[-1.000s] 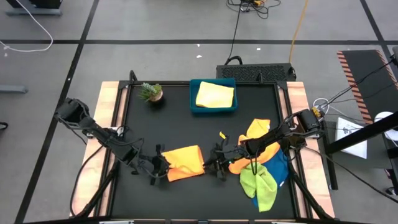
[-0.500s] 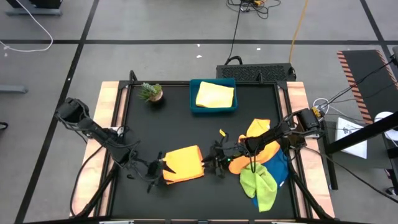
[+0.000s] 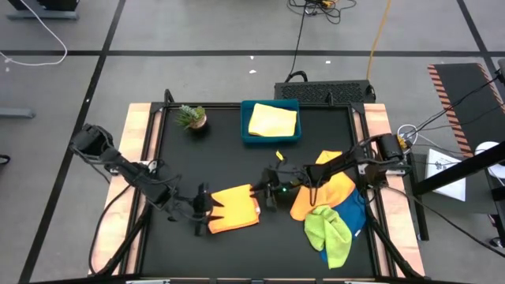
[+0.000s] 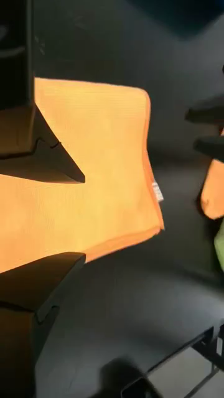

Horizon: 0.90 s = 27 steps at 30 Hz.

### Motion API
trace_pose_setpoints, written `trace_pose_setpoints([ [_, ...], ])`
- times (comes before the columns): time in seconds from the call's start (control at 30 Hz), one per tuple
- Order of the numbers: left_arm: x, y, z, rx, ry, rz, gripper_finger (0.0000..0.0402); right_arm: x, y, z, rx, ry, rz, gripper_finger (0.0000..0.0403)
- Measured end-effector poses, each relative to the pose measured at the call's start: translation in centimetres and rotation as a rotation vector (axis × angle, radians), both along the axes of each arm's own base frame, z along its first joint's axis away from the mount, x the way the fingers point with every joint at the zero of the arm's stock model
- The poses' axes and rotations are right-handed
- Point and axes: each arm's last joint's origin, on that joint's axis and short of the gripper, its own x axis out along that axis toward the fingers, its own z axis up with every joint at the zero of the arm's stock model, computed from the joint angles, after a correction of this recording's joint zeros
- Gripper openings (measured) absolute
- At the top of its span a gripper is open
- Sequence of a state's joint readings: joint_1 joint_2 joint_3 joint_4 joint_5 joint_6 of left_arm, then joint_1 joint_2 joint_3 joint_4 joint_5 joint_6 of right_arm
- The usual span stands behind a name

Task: Fold microfiber towels
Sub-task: Stack the left orange microfiber cloth on top of the yellow microfiber cloth into the blue bin

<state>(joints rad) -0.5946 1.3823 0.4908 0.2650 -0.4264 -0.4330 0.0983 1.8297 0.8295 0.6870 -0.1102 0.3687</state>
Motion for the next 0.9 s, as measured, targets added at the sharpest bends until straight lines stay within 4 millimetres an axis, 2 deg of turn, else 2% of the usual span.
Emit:
trace_pose_setpoints([
  [0.2,0.6,1.2,-0.2,-0.064,0.034,0.062,0.0193,0.9,-1.9,0.5,-0.033,0.026,-0.019,0.0169],
  [0.43,1.2,2.9,-0.5,-0.113,0.089,0.128,0.0194,0.8,-4.1,0.3,0.010,0.055,-0.015,0.0218],
  [0.67,2.0,4.6,-0.5,-0.127,0.090,0.159,0.0211,0.7,-5.2,0.4,0.051,0.056,0.014,0.0224],
  [0.9,2.2,5.1,-0.5,-0.117,0.088,0.166,0.0225,1.1,-4.8,0.5,0.031,0.103,0.035,0.0224],
])
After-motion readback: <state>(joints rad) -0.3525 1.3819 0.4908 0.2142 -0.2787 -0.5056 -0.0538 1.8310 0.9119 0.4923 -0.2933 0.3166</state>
